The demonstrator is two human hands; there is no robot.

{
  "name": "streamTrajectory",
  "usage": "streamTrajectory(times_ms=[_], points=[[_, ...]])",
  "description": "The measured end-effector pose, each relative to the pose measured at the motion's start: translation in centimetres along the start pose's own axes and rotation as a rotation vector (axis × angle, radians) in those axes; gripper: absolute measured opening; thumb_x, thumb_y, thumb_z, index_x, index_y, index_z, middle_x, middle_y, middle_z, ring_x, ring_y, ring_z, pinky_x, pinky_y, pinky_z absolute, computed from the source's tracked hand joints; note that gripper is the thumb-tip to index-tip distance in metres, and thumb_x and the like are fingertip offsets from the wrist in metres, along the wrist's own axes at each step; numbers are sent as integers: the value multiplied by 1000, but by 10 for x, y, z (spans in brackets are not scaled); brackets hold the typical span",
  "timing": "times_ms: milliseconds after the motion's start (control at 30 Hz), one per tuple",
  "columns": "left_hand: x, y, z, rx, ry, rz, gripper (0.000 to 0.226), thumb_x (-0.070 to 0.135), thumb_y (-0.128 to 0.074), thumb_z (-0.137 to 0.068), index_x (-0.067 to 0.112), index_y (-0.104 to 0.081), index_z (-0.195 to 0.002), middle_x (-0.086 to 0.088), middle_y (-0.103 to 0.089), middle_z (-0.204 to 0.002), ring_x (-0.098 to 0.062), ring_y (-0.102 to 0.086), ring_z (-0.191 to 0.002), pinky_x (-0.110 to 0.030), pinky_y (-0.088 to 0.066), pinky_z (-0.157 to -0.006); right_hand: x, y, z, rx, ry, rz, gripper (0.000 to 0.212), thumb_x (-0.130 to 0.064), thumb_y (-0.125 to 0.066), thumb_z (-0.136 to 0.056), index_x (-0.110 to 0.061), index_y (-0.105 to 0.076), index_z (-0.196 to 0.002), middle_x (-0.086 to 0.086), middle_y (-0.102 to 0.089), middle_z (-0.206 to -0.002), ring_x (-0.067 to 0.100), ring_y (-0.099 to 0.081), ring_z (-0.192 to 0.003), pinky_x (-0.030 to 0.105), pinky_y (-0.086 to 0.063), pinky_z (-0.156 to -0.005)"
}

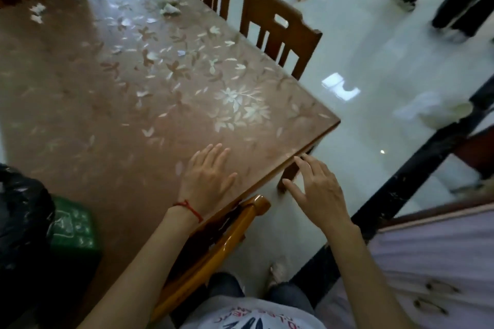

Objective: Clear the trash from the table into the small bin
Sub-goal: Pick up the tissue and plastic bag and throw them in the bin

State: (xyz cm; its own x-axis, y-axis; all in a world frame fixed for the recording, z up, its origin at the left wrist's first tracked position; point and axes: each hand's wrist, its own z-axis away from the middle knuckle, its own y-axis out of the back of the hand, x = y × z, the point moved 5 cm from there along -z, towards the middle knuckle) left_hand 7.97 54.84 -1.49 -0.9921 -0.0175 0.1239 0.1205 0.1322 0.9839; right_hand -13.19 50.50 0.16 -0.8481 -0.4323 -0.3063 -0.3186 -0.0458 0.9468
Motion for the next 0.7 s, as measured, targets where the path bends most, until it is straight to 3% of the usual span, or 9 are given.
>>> streamTrajectory(times_ms=[233,367,700], points=[[104,-16,-59,-21,-243,46,53,44,-40,-83,7,-58,-117,-16,-63,-118,-32,-59,-111,-46,-49,-91,100,29,48,96,-302,29,50,-36,-60,-81,-1,-56,-117,20,-61,-116,36,-58,-109,47,-50,-84],[168,-33,-88,-77,-378,98,57,45,-38,-83,8,-55,-122,-15,-59,-124,-33,-54,-116,-46,-45,-96,152,46,79,152,-449,44,52,-30,-68,-80,0,-55,-120,19,-60,-119,35,-56,-112,46,-49,-87],[287,-51,-132,-119,-589,122,58,45,-36,-84,4,-56,-120,-20,-60,-121,-39,-56,-113,-53,-45,-91,242,69,121,190,-681,32,54,-37,-56,-88,-6,-46,-132,14,-48,-136,27,-41,-129,40,-37,-102]])
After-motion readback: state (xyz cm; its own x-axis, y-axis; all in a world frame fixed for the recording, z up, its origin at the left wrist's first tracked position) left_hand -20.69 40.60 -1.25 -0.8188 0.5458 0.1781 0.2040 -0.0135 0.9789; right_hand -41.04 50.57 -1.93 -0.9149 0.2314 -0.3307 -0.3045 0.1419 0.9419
